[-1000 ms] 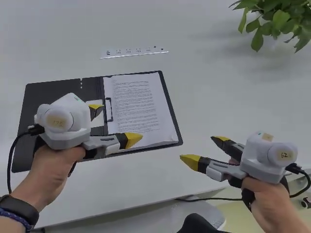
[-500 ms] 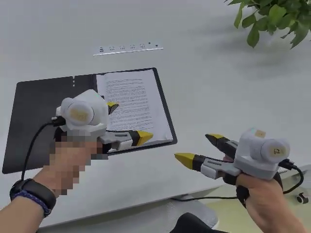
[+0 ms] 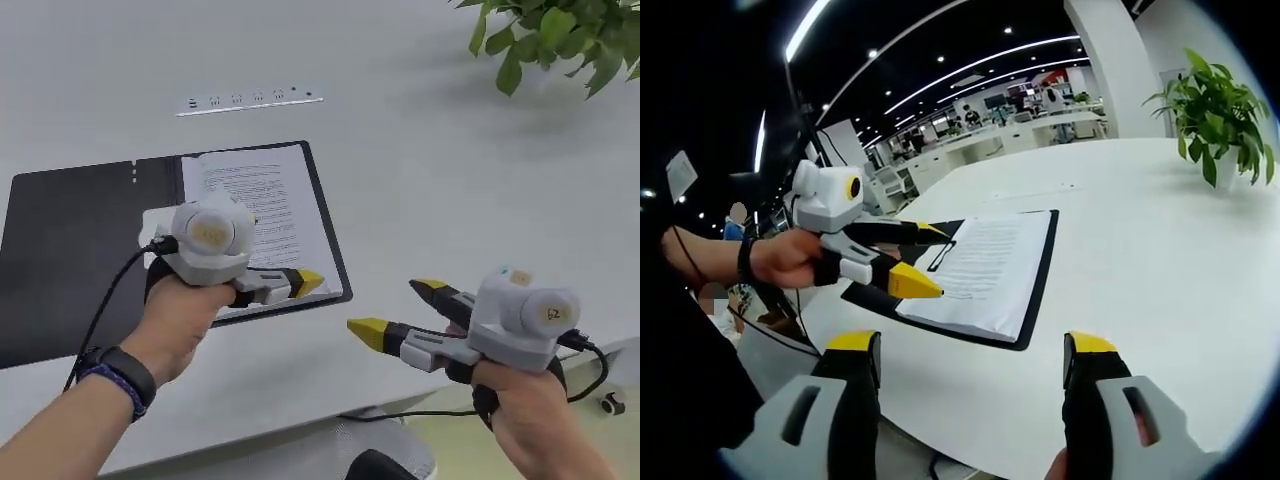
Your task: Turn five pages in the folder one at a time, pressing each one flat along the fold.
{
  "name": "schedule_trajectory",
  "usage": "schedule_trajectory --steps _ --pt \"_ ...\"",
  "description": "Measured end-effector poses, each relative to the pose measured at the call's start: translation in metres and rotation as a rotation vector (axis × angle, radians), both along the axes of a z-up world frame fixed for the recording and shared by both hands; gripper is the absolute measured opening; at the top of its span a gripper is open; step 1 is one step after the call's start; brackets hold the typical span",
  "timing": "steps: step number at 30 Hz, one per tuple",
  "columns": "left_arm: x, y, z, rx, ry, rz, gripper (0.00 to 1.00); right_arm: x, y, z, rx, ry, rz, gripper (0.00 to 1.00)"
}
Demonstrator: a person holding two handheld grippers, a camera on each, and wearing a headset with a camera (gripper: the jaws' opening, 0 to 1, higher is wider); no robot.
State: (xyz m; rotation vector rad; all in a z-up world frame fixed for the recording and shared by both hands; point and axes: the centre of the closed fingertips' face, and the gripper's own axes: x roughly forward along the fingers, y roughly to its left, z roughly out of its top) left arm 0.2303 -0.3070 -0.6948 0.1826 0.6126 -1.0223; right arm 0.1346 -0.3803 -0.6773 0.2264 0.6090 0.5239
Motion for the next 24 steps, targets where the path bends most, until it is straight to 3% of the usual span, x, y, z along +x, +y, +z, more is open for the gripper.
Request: schedule_trajectory --steps 2,8,11,18,24 --pt "0.001 -0.004 -0.011 0.026 0.001 -0.009 0.77 0.000 -0.001 0.000 0.003 0.000 -0.004 0.74" --pt "0.005 -0.012 -0.034 0.049 0.035 0.021 0.76 0.001 -0.008 -0.002 0.010 0.004 -0.016 0.73" --pt "0.009 -0.010 -0.047 0.072 0.064 0.068 0.76 0.000 -0.009 -0.002 0.014 0.008 -0.019 0.73" --pt "0.012 -0.015 -0.067 0.133 0.051 0.104 0.78 -0.002 -0.014 -0.006 0.017 0.017 -0.027 0.73" --pt "0.015 -0.014 -0.087 0.205 0.008 0.127 0.78 -0.004 -0.017 -0.008 0.021 0.021 -0.035 0.73"
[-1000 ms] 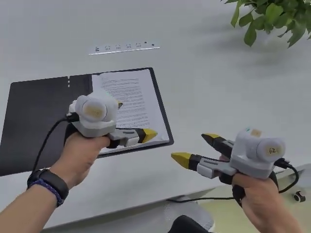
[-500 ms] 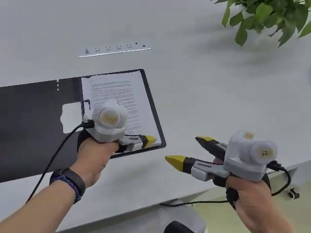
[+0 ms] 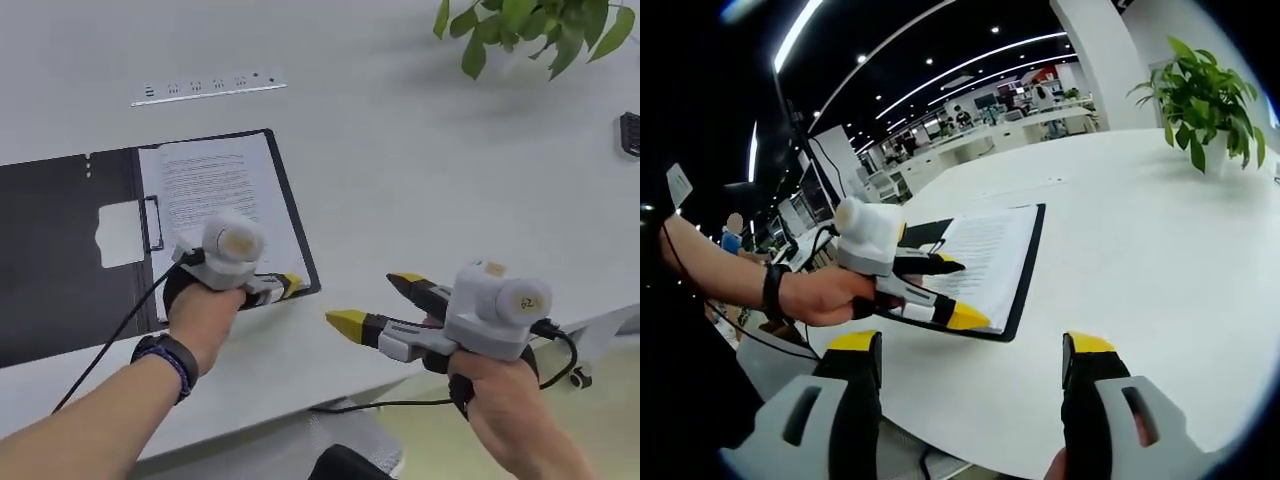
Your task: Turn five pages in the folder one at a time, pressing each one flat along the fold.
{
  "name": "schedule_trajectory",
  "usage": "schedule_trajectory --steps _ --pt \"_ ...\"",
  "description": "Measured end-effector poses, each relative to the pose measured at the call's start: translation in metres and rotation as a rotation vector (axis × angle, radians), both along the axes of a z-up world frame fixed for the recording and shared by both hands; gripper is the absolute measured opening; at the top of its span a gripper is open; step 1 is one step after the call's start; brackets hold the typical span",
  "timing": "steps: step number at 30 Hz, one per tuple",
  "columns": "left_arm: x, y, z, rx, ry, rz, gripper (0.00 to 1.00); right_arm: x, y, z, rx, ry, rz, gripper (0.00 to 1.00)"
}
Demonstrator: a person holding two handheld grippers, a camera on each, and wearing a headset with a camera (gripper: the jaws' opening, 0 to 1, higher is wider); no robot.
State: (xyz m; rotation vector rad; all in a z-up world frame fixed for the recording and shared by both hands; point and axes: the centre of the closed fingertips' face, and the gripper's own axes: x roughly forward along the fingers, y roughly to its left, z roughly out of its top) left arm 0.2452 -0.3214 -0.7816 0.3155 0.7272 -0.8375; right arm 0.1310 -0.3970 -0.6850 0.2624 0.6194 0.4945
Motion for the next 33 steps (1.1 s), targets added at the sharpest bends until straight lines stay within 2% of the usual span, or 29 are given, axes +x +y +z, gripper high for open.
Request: schedule_trajectory --steps 3,13,21,26,32,33 --pt "0.001 0.001 0.001 0.007 -0.012 0.004 0.78 0.000 -0.002 -0.001 0.000 0.003 -0.003 0.73" --pt "0.007 0.007 0.000 0.008 -0.011 -0.015 0.72 0.004 0.001 -0.004 0.003 0.007 0.003 0.72" --pt "0.004 0.008 0.002 -0.009 -0.012 -0.021 0.61 0.009 0.007 -0.007 0.015 0.009 0.016 0.71" --pt "0.001 0.009 0.004 -0.020 -0.018 -0.022 0.53 0.018 0.012 -0.011 0.040 0.010 0.020 0.68" --pt "0.000 0.012 0.006 -0.054 -0.004 0.000 0.48 0.035 0.023 -0.015 0.070 0.007 0.037 0.66" --pt "0.001 0.013 0.006 -0.072 0.005 0.019 0.46 0.038 0.025 -0.017 0.072 0.008 0.042 0.66"
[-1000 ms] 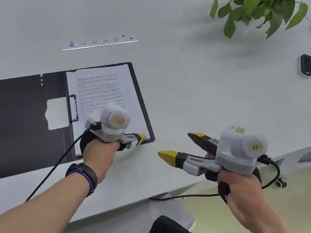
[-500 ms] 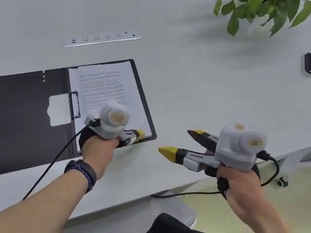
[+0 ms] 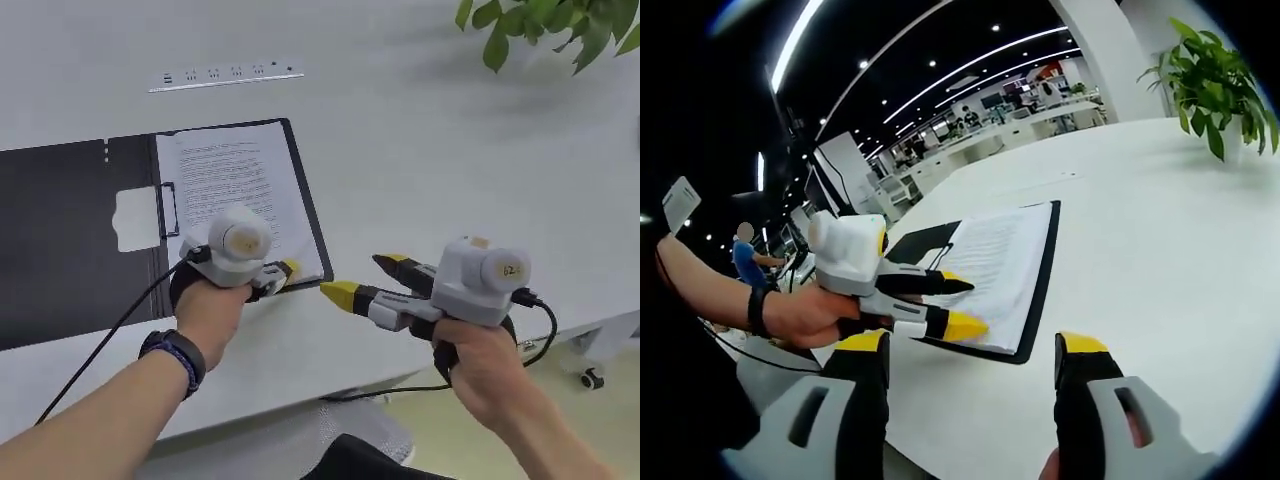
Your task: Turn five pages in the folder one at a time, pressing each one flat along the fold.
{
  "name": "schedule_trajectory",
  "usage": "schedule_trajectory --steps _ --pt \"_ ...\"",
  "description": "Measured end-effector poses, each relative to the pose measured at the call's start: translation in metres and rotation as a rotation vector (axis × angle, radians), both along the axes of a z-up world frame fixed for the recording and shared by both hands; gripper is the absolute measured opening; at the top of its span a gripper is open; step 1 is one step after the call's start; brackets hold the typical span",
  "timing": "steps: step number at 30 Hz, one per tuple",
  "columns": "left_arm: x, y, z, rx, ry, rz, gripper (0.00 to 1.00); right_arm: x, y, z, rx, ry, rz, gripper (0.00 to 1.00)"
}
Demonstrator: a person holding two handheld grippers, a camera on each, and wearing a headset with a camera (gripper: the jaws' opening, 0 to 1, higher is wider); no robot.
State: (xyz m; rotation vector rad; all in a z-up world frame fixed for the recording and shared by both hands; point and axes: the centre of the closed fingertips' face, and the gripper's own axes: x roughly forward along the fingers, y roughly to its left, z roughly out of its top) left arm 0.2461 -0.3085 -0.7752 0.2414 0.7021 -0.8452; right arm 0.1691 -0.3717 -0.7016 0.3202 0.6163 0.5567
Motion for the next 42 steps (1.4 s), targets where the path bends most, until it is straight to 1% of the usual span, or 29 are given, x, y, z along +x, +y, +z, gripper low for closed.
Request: schedule_trajectory --steps 1,2,3,5,7,8,10,12,16,17,19,23,26,29,32,36,40,42 --pt "0.000 0.000 0.001 -0.034 0.021 0.030 0.45 0.004 0.004 -0.002 0.007 0.003 0.007 0.65" --pt "0.001 0.001 0.003 -0.082 0.045 0.069 0.43 0.007 0.006 -0.004 0.012 0.004 0.010 0.64" --pt "0.002 0.003 0.004 -0.096 0.049 0.085 0.40 0.011 0.010 -0.006 0.022 0.008 0.015 0.64" --pt "0.000 0.007 0.003 -0.078 0.041 0.073 0.38 0.016 0.015 -0.008 0.029 0.013 0.023 0.64" --pt "-0.003 0.008 0.002 -0.063 0.032 0.057 0.37 0.023 0.021 -0.011 0.038 0.015 0.031 0.63" --pt "-0.004 0.008 0.002 -0.055 0.026 0.051 0.37 0.028 0.025 -0.012 0.052 0.016 0.032 0.63" --pt "-0.005 0.008 0.002 -0.050 0.025 0.045 0.38 0.035 0.031 -0.015 0.059 0.022 0.038 0.63" --pt "-0.005 0.009 0.002 -0.042 0.018 0.038 0.38 0.040 0.035 -0.016 0.060 0.021 0.048 0.63" --pt "-0.004 0.009 0.001 -0.041 0.012 0.043 0.37 0.052 0.040 -0.019 0.081 0.022 0.048 0.62" --pt "-0.004 0.010 0.001 -0.041 0.012 0.044 0.36 0.055 0.042 -0.022 0.086 0.031 0.048 0.61" --pt "-0.003 0.011 0.001 -0.047 0.013 0.050 0.34 0.060 0.044 -0.025 0.087 0.034 0.053 0.61" --pt "-0.003 0.012 0.002 -0.054 0.016 0.056 0.32 0.069 0.048 -0.033 0.119 0.058 0.047 0.61" --pt "-0.006 0.012 0.002 -0.059 0.018 0.055 0.30 0.073 0.052 -0.039 0.134 0.073 0.051 0.61" --pt "-0.006 0.012 0.002 -0.062 0.021 0.055 0.29 0.075 0.055 -0.042 0.133 0.086 0.054 0.61" --pt "-0.006 0.012 0.002 -0.062 0.022 0.053 0.29 0.078 0.052 -0.044 0.159 0.093 0.029 0.61" --pt "-0.006 0.012 0.002 -0.061 0.023 0.049 0.28 0.082 0.051 -0.047 0.177 0.097 0.017 0.59" --pt "-0.008 0.012 0.002 -0.059 0.023 0.037 0.30 0.083 0.052 -0.046 0.211 0.100 0.003 0.57" --pt "-0.009 0.010 0.004 -0.072 0.032 0.031 0.33 0.084 0.053 -0.047 0.219 0.101 0.005 0.55"
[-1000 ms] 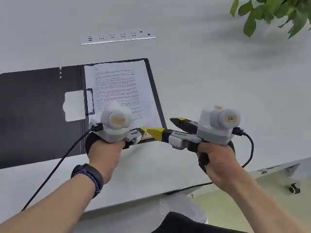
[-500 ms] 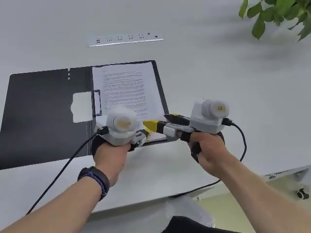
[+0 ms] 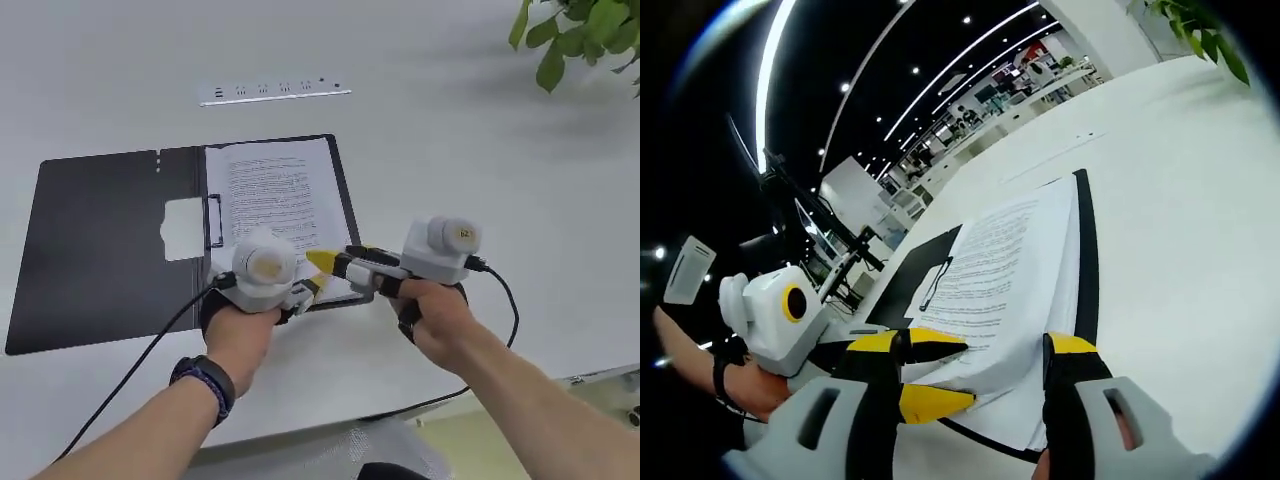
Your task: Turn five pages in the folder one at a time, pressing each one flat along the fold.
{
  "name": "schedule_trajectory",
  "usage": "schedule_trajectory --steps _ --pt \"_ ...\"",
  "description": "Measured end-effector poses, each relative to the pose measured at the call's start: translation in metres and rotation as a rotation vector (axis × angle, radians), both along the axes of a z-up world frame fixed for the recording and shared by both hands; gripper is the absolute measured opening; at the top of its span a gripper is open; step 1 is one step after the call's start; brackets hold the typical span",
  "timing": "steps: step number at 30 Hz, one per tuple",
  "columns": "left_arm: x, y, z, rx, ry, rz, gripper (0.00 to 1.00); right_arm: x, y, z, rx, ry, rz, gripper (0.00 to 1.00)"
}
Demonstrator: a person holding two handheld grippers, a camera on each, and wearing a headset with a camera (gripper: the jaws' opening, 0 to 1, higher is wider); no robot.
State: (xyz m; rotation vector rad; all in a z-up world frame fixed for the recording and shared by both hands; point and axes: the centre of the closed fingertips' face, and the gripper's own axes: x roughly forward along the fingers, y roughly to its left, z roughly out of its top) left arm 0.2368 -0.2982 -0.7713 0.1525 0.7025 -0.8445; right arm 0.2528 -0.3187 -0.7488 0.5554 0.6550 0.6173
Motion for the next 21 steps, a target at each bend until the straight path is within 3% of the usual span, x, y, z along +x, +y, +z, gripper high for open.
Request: schedule_trajectory --steps 14,21 --pt "-0.008 0.013 0.025 -0.034 -0.018 0.010 0.49 -0.013 -0.011 0.004 0.048 0.000 -0.061 0.43" --pt "-0.009 0.024 0.036 -0.037 -0.028 0.017 0.54 -0.009 -0.016 0.014 0.080 -0.040 -0.108 0.26"
